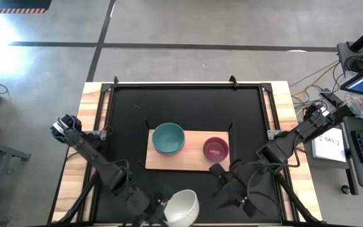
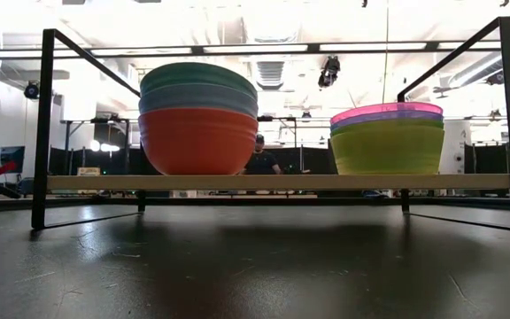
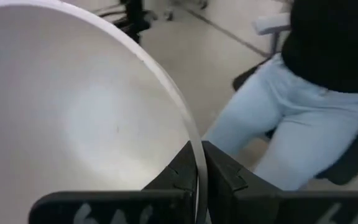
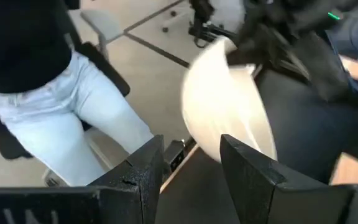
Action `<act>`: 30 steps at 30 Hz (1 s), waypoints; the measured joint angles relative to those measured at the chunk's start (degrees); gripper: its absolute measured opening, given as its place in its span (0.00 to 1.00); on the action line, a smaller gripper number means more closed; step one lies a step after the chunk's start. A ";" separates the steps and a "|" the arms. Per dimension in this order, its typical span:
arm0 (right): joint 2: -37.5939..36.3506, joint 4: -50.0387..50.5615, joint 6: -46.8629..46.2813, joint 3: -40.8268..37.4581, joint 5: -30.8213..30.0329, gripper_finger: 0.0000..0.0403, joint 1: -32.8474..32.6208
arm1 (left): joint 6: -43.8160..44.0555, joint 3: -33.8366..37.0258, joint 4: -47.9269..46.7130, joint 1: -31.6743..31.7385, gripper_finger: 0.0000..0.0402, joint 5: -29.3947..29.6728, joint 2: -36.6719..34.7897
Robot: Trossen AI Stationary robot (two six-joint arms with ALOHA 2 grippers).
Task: Place and stack bowls onto a shelf
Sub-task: Stack the white bowl on top of the green bowl on the shelf
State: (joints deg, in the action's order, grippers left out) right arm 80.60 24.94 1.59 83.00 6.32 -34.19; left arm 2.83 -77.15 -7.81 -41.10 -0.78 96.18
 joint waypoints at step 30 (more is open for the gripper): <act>4.78 -5.60 17.89 0.00 2.26 0.37 0.70 | -34.04 0.05 1.82 15.63 0.00 -27.77 0.11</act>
State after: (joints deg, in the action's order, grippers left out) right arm 85.38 19.35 19.49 83.00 8.59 -33.49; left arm -31.21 -77.10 -6.00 -25.47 -28.55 96.29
